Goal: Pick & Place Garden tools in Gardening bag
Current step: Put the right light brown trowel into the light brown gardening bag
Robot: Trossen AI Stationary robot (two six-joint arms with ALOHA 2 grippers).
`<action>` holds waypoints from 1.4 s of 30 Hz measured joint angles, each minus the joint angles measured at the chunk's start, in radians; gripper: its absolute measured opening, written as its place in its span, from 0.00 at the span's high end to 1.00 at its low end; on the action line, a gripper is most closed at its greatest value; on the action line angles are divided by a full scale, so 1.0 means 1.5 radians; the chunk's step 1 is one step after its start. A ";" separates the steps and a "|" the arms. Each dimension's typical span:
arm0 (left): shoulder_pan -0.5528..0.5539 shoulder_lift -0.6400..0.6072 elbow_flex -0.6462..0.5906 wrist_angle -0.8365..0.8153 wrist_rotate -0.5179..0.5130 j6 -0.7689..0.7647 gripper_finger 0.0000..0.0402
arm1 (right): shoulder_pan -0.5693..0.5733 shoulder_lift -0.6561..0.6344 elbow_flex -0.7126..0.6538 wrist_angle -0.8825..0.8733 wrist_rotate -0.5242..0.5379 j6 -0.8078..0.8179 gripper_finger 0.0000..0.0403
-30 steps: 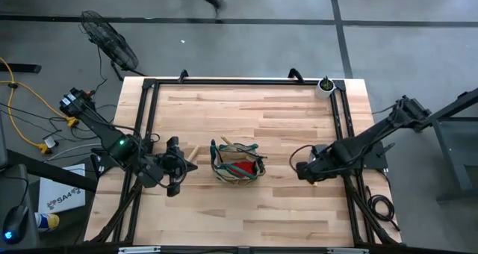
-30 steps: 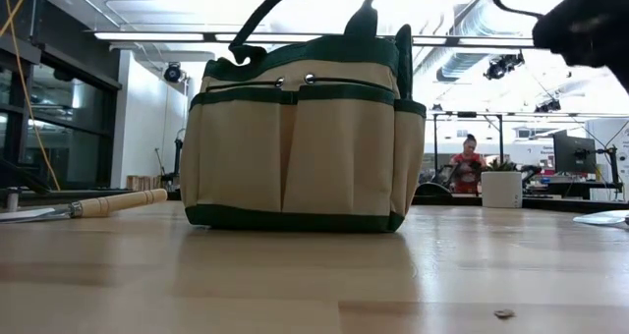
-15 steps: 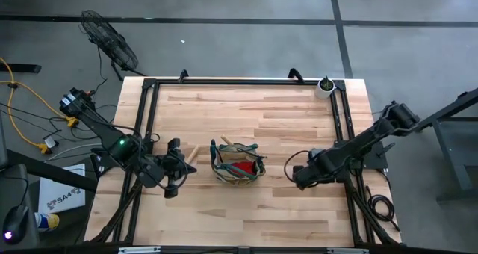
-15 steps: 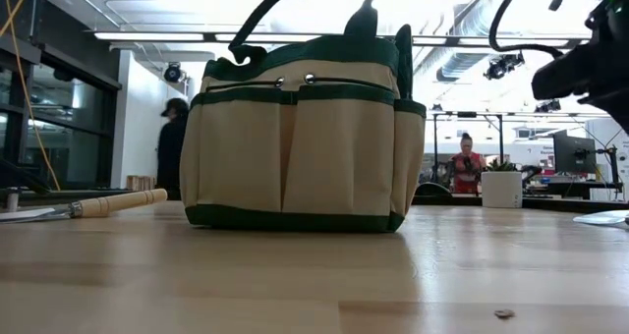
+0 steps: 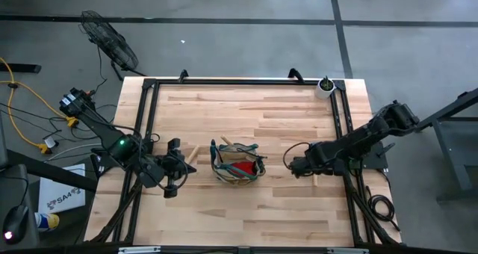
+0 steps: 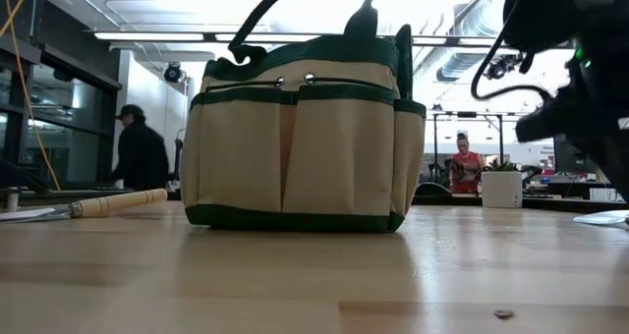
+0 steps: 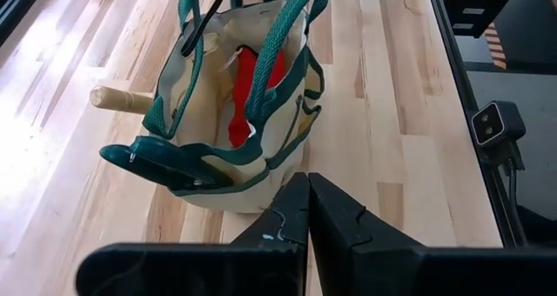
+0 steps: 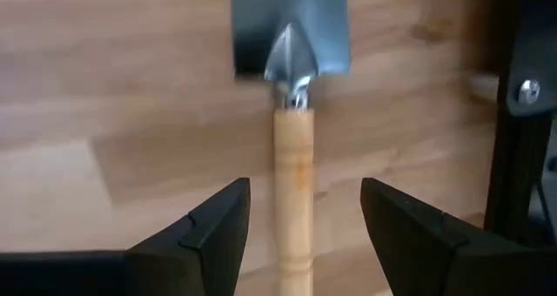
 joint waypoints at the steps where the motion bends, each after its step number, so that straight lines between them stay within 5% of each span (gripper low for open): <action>1: 0.000 0.000 0.000 0.000 0.000 0.000 1.00 | -0.007 0.000 -0.008 0.006 -0.001 -0.005 0.48; 17: 0.000 0.000 0.000 0.002 0.000 -0.002 1.00 | -0.034 -0.003 -0.083 0.118 -0.012 -0.023 0.50; 32: 0.000 0.000 0.000 0.002 0.006 -0.001 1.00 | -0.076 -0.005 -0.084 0.128 -0.031 -0.114 0.87; 42: 0.000 0.000 0.000 0.061 0.038 0.110 1.00 | -0.079 -0.104 -0.083 0.157 -0.173 -0.158 0.87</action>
